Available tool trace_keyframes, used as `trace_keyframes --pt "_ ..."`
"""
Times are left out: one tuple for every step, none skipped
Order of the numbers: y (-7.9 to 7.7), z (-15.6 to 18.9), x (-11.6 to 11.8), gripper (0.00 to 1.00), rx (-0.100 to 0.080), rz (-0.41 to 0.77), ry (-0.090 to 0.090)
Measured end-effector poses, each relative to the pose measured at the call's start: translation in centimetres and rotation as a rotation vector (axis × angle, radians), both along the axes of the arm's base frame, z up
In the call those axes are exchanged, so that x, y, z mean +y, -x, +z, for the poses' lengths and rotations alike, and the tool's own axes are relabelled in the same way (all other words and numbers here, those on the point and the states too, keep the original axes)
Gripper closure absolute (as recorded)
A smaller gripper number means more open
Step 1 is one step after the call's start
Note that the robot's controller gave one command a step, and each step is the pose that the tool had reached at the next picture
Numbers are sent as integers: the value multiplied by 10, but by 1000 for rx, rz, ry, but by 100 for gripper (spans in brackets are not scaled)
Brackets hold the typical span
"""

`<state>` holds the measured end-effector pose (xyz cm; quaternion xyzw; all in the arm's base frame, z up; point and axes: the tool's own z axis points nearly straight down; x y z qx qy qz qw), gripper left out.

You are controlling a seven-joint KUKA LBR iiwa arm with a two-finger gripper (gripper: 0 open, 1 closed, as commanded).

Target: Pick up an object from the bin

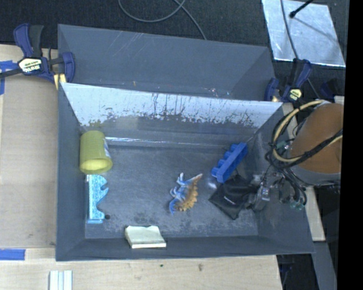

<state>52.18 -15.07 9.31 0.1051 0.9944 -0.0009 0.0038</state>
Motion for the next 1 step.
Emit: trace_keyframes --pt "0 11 0 100 1 0 0"
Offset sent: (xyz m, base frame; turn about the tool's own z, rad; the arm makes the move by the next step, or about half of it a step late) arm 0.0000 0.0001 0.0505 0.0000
